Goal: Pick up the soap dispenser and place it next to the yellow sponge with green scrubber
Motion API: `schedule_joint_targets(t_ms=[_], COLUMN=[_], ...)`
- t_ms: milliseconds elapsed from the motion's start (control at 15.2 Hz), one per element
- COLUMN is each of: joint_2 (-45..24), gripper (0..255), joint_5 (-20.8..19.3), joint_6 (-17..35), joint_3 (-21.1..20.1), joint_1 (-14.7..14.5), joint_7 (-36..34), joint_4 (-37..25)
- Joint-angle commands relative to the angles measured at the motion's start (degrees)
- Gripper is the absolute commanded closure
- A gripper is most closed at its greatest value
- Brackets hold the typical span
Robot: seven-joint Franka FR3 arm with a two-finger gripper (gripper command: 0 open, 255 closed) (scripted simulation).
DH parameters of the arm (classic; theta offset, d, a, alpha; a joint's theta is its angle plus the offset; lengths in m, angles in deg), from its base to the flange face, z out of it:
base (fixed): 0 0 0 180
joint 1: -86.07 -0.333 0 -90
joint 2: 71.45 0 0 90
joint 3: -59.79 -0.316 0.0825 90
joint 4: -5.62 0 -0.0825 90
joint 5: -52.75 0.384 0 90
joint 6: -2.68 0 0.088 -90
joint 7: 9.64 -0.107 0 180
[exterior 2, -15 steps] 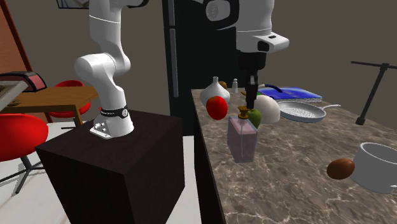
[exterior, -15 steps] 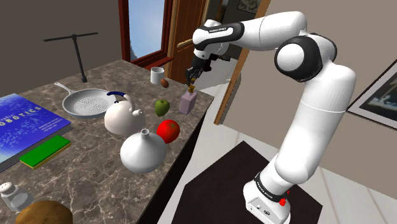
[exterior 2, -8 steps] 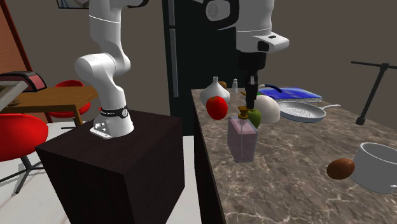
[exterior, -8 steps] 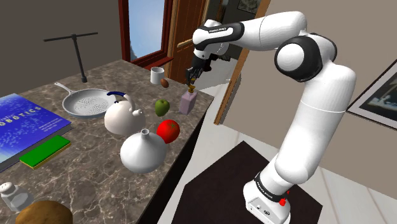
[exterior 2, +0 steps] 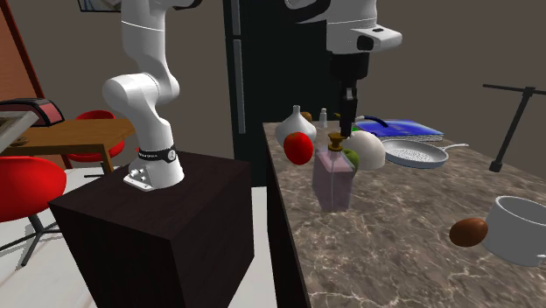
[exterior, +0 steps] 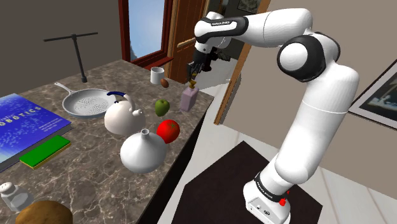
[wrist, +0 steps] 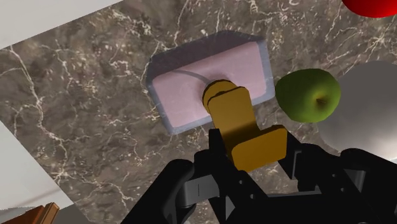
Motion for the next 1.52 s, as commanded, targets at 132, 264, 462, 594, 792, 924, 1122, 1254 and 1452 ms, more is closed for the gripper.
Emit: schedule_joint_targets(t_ms=[132, 264, 462, 594, 792, 924, 1122, 1254, 1452], joint_2=[0.62, 0.86, 1.13, 1.25, 2.93, 4.35, 6.05, 6.91, 7.79], gripper=[255, 255, 255, 255, 255, 255, 255, 255, 255], joint_5=[-0.31, -0.46, -0.64, -0.75, -1.28, -1.73, -2.35, -2.72, -3.26], joint_6=[-2.73, -4.15, -6.31, -7.78, -7.32, -6.31, -4.97, -4.2, -3.19], joint_3=[0.12, 0.15, 0.21, 0.24, -0.63, -1.57, -3.11, -4.17, -5.82], joint_1=[0.08, 0.11, 0.16, 0.2, -1.46, -3.08, -5.4, -6.94, -9.18], joint_7=[-0.46, -0.73, -1.12, -1.38, -3.92, -6.4, -10.21, -12.79, -16.7], joint_4=[-2.14, -3.35, -5.28, -6.65, -4.98, -3.01, -0.65, 0.56, 1.82])
